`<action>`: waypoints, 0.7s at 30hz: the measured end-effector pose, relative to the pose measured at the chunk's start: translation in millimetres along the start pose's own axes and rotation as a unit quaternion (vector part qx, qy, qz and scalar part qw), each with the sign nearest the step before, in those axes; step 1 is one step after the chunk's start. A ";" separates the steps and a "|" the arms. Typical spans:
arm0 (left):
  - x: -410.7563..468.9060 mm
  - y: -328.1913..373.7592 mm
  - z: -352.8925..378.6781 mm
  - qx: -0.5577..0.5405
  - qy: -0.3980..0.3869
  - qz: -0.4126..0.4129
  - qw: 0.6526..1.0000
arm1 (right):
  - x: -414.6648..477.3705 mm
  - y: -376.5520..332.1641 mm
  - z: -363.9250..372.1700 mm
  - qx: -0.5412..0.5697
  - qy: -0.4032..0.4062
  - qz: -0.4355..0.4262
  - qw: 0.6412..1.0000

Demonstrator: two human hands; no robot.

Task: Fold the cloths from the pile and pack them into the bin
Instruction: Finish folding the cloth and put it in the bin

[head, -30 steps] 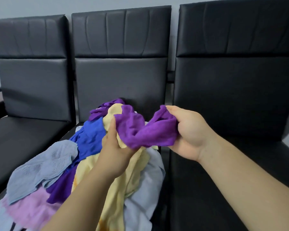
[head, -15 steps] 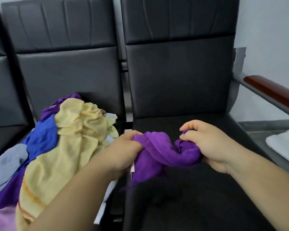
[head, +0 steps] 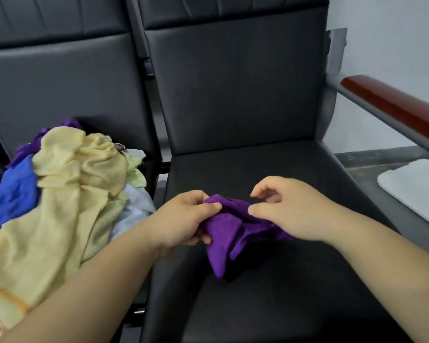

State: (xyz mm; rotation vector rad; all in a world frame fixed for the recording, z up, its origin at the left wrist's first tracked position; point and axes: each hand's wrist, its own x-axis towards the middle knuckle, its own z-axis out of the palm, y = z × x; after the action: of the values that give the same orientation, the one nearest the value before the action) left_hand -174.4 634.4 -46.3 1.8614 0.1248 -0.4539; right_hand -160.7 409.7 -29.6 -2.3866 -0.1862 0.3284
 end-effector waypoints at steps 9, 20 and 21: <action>-2.1 0.6 -12.9 -0.165 -0.045 0.035 0.985 | 6.8 -0.4 17.7 -0.020 -0.130 -0.039 0.991; -2.7 -1.0 -14.3 -0.257 0.056 -0.039 0.964 | 7.7 -8.8 36.8 0.156 -0.116 0.010 0.981; -0.5 -3.9 -14.8 -0.225 0.107 -0.045 0.967 | 7.9 -10.1 35.8 0.173 -0.115 0.024 0.978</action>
State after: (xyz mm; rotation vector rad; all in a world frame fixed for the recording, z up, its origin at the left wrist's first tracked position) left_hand -172.3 649.6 -45.6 1.4534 0.4258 -0.2571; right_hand -163.9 441.7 -50.0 -2.0092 -0.1631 0.6080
